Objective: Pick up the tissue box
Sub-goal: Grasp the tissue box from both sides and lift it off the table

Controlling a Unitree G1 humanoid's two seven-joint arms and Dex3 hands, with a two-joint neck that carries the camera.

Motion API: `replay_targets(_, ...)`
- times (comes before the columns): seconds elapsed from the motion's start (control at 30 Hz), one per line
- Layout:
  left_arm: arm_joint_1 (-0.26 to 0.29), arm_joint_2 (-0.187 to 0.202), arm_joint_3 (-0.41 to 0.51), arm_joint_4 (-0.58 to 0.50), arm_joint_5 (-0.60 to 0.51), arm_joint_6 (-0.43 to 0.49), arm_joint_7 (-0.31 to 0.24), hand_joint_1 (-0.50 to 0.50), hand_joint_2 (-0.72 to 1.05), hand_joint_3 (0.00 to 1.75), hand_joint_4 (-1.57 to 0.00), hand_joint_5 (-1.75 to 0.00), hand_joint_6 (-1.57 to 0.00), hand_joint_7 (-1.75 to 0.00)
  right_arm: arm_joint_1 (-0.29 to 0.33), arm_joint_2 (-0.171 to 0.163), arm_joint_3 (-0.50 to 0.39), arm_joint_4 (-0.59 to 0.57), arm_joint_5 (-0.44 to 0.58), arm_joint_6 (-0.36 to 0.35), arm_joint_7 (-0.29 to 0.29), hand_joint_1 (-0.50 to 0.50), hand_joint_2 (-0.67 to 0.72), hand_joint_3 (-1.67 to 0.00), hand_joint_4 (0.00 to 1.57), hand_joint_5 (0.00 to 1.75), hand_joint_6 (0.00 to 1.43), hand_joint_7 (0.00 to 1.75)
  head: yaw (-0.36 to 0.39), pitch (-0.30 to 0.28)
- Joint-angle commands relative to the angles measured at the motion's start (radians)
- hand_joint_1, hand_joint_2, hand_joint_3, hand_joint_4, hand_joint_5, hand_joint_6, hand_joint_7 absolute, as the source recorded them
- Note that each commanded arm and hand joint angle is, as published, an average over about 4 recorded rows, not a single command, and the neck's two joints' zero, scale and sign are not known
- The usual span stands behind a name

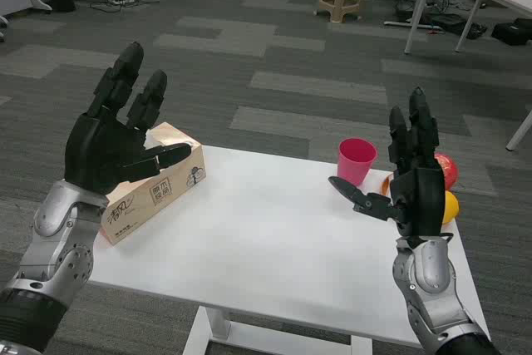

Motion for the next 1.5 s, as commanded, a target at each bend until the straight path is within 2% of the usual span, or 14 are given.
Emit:
replay_targets(0.03,0.024,-0.026,-0.028,-0.003,0.033,0.007,0.006,0.50,1.05,0.09,0.00,0.00,0.00,0.00,0.027,-0.020,-0.001,-0.033,0.015,-0.019,-0.002,-0.22,-0.35,-0.40,0.09,0.10,0.00,0.07,0.009,0.057)
replay_targets(0.1,0.024,-0.026,-0.028,-0.003,0.033,0.007,0.006,0.50,1.05,0.09,0.00,0.00,0.00,0.00,0.027,-0.020,-0.001,-0.033,0.015,-0.019,-0.002,-0.22,-0.35,-0.40,0.09,0.10,0.00,0.07,0.005,0.033)
replay_targets(0.27,0.024,-0.026,-0.028,-0.003,0.033,0.007,0.006,0.50,1.05,0.09,0.00,0.00,0.00,0.00,0.025,-0.020,-0.001,-0.033,0.015,-0.019,-0.003,-0.21,-0.35,-0.34,0.09,0.10,0.00,0.07,0.005,0.035)
replay_targets(0.43,0.024,-0.026,-0.029,-0.002,0.034,0.007,0.006,0.50,1.05,0.09,0.00,0.00,0.00,0.00,0.027,-0.020,-0.002,-0.033,0.015,-0.019,-0.002,-0.23,-0.35,-0.38,0.09,0.10,0.00,0.07,0.004,0.035)
replay_targets(0.8,0.024,-0.026,-0.021,-0.002,0.033,0.007,0.008,0.50,1.05,0.09,0.00,0.00,0.00,0.00,0.027,-0.020,-0.003,-0.033,0.015,-0.019,-0.001,-0.21,-0.35,-0.40,0.09,0.10,0.00,0.07,0.003,0.034)
replay_targets(0.97,0.025,-0.014,0.017,-0.003,0.011,0.007,0.008,0.50,1.05,0.09,0.00,0.00,0.00,0.00,0.027,-0.020,-0.003,-0.031,0.015,-0.019,-0.002,-0.21,-0.35,-0.40,0.09,0.10,0.00,0.07,0.005,0.031)
replay_targets(1.13,0.034,0.024,0.083,-0.003,-0.025,0.013,0.008,0.50,1.05,0.09,0.00,0.00,0.00,0.00,0.027,-0.022,-0.003,-0.029,0.015,-0.019,-0.001,-0.21,-0.35,-0.38,0.11,0.10,0.00,0.07,0.011,0.026)
replay_targets(1.33,0.042,0.117,0.183,0.074,-0.087,0.041,0.007,0.50,1.05,0.09,0.00,0.00,0.00,0.00,0.025,-0.027,0.001,-0.013,0.017,-0.021,-0.001,-0.21,-0.34,-0.38,0.11,0.10,0.00,0.07,0.048,-0.019)
replay_targets(1.5,0.044,0.218,0.233,0.217,-0.152,0.100,0.000,0.50,1.05,0.09,0.00,0.00,0.00,0.00,0.021,-0.028,0.028,0.014,0.017,-0.021,-0.001,-0.21,-0.35,-0.40,0.14,0.10,0.00,0.07,0.277,-0.074)
